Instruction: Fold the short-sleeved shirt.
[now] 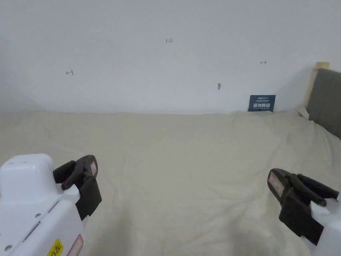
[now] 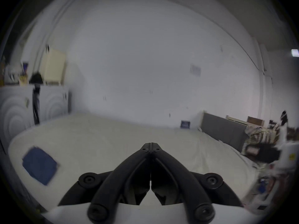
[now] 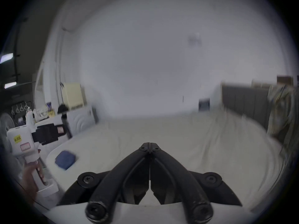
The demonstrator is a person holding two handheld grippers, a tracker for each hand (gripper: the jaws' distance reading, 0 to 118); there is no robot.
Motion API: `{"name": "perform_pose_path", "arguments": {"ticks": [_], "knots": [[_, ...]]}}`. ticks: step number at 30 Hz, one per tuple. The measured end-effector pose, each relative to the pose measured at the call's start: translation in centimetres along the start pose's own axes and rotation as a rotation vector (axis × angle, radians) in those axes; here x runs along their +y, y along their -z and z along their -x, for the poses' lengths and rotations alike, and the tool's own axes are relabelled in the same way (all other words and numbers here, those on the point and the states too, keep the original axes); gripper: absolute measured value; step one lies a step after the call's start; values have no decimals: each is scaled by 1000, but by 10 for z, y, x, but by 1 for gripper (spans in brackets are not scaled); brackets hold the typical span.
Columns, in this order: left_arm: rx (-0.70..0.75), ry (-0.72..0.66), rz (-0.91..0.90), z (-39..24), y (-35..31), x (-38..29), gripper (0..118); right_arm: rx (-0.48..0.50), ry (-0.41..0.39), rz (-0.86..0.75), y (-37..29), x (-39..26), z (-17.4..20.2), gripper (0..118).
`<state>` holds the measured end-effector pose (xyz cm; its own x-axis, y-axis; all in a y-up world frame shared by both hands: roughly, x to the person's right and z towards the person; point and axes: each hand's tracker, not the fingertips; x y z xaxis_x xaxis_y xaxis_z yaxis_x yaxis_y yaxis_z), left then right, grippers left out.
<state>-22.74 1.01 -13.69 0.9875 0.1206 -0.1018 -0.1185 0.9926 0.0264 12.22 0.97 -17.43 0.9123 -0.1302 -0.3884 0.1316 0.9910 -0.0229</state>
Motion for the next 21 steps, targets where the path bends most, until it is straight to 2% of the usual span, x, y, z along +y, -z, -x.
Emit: {"name": "perform_pose_path", "arguments": {"ticks": [2, 3, 4, 6, 12, 14, 16, 21], "knots": [[103, 87, -72, -17, -10, 2, 0, -130, -174, -147, -16, -1, 17, 0], [127, 112, -96, -22, -11, 1, 0, -173, -239, -190, -20, -2, 21, 0], [134, 124, -124, -25, -13, -2, 0, -181, -268, -226, -22, -4, 22, 0], [128, 129, -144, -26, -15, -9, 0, -195, -257, -253, -18, -11, 19, 0], [156, 178, -125, -37, -8, -30, 0, -276, -156, -138, 8, -36, 2, 0], [140, 182, -93, -37, -5, -32, 0, -270, -121, -88, 13, -39, -4, 0], [136, 183, -91, -37, -6, -32, 0, -296, -142, -94, 15, -42, -3, 0], [152, 191, -96, -37, -5, -31, 0, -282, -175, -88, 16, -39, -2, 0]]}}
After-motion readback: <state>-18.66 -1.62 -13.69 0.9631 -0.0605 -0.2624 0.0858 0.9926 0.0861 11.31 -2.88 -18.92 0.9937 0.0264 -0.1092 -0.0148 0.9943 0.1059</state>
